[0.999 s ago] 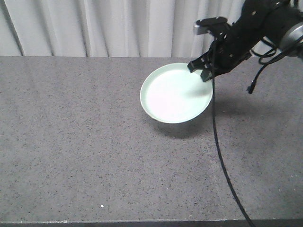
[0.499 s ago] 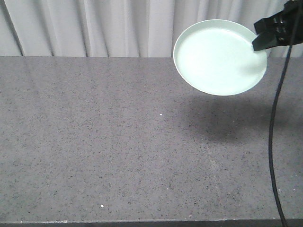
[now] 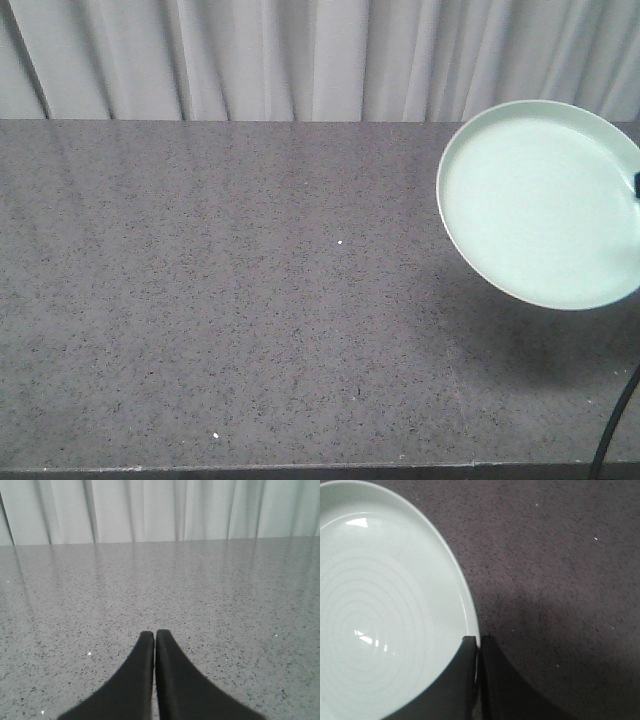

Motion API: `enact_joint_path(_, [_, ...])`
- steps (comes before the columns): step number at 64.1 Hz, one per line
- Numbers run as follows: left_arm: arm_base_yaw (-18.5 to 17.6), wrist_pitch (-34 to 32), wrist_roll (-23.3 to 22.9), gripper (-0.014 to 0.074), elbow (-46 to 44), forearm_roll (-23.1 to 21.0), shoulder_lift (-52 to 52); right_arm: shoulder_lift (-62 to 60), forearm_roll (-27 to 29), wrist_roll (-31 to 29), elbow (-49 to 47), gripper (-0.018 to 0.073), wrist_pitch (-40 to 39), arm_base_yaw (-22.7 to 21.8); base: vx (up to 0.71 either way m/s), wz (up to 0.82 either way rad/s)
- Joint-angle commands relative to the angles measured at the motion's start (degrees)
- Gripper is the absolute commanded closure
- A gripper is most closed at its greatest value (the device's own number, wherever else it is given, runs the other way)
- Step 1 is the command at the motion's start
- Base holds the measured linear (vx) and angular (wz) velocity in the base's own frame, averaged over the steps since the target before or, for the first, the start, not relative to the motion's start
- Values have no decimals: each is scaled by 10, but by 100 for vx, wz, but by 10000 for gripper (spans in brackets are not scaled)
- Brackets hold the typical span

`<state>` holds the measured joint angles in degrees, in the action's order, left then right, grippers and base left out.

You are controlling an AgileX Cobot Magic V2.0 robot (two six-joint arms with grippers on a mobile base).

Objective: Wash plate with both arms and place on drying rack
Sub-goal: 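Lift the plate off the counter with the right gripper, then hold the plate in the right gripper while turning away from the counter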

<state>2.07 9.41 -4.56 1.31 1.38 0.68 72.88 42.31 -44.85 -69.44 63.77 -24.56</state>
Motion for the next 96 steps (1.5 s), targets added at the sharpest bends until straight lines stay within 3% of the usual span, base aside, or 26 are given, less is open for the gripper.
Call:
enact_joint_path(1, [-5,-41,-2,603,13,-1,8,-59,41,-12,36,566,-59,-27,0,0])
enact_joint_path(9, [-5,-41,-2,603,13,-1,8,-97,42,-16,70,566,-88,-30,0,0])
enact_joint_path(96, [-5,-41,-2,603,13,-1,8,-114,38,-15,73,566,-81,-30,0,0])
